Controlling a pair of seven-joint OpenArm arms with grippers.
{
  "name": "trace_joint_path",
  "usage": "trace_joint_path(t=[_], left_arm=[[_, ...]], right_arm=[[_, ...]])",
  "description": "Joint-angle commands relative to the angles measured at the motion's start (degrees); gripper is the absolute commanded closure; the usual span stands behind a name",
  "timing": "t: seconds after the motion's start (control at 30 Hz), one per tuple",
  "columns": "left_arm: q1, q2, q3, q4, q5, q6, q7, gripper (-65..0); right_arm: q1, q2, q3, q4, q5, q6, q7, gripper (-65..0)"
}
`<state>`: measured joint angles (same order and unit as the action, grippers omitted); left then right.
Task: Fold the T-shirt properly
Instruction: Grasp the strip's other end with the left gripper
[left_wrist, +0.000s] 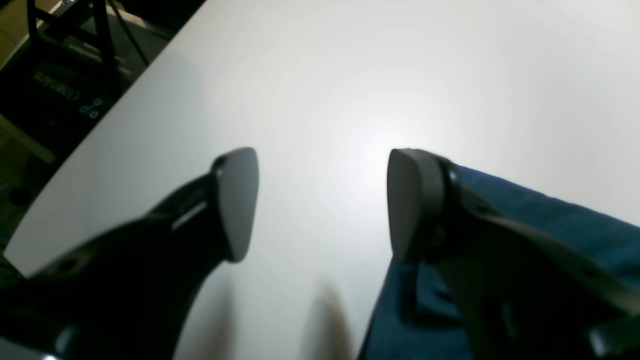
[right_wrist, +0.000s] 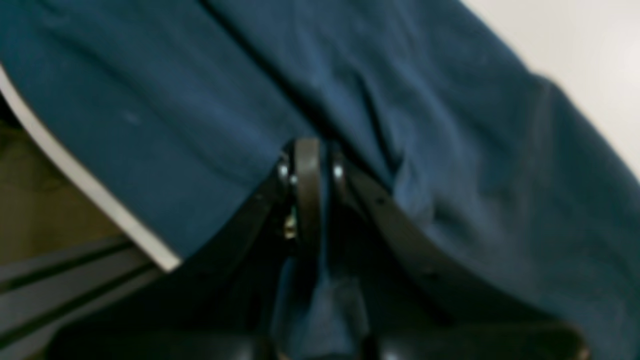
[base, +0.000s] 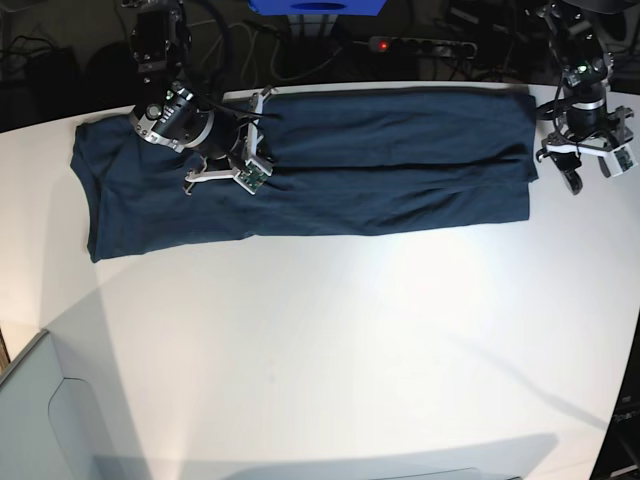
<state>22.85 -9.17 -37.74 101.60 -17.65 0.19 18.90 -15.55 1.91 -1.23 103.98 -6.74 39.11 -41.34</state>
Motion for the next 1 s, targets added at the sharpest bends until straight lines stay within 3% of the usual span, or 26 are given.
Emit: trace_joint_path(t=[0.0, 0.33, 0.57, 0.67, 0.97], left_arm=[[0.0, -0.6, -0.5, 0.9, -0.2, 0.1, -1.4, -38.7], [0.9, 2.0, 4.1, 3.1, -0.3, 0.1, -1.4, -38.8], [-0.3, 3.1, 7.0, 3.1, -0.2, 0.2, -1.4, -38.8], [-1.3, 3.2, 7.0, 3.0, -0.1, 0.3, -1.4, -38.8], [-4.2, 2.7, 8.4, -2.6, -0.2, 0.1, 2.7, -38.8]], right_arm=[[-0.5, 0.1, 0.0, 1.9, 1.0, 0.9, 1.3, -0.1], [-0.2, 0.2, 0.1, 7.7, 0.9, 0.9, 0.7, -1.1], [2.4, 1.8, 0.2, 6.7, 0.9, 0.9, 0.7, -23.5], [2.2, 1.8, 0.2, 6.6, 0.9, 0.9, 0.7, -29.8], [1.9, 1.6, 0.2, 6.6, 1.0, 0.9, 0.7, -31.6]])
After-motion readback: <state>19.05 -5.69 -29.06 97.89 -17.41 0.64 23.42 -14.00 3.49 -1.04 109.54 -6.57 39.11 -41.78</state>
